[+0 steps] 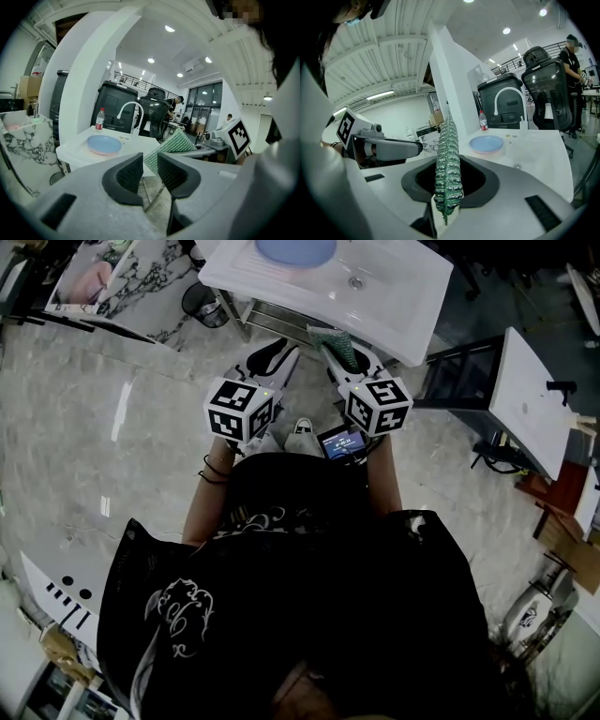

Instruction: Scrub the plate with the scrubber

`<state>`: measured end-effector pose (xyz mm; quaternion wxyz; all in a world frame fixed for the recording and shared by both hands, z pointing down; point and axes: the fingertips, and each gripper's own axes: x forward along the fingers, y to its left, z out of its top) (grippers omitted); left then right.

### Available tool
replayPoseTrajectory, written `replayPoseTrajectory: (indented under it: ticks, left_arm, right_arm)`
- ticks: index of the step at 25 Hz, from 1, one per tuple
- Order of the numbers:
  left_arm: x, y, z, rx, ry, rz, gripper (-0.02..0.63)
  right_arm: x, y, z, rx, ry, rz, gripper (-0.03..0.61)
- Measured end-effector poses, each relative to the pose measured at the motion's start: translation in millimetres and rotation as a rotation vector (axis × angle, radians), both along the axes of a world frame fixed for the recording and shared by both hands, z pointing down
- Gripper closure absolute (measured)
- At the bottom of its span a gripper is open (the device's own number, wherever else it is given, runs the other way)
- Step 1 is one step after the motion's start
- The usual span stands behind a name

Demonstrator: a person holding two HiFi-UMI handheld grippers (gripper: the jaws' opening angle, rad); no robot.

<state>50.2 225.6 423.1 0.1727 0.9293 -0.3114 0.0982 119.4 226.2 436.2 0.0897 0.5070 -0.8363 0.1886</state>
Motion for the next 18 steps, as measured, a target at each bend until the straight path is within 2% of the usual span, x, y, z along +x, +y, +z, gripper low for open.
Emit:
replayPoseTrajectory:
  ticks: [18]
  left_arm:
    - [-14, 0, 1, 0.007, 0.033, 0.034, 0.506]
  right_arm:
    - [-6, 6, -2, -0.002, 0.021, 0.054, 0.489]
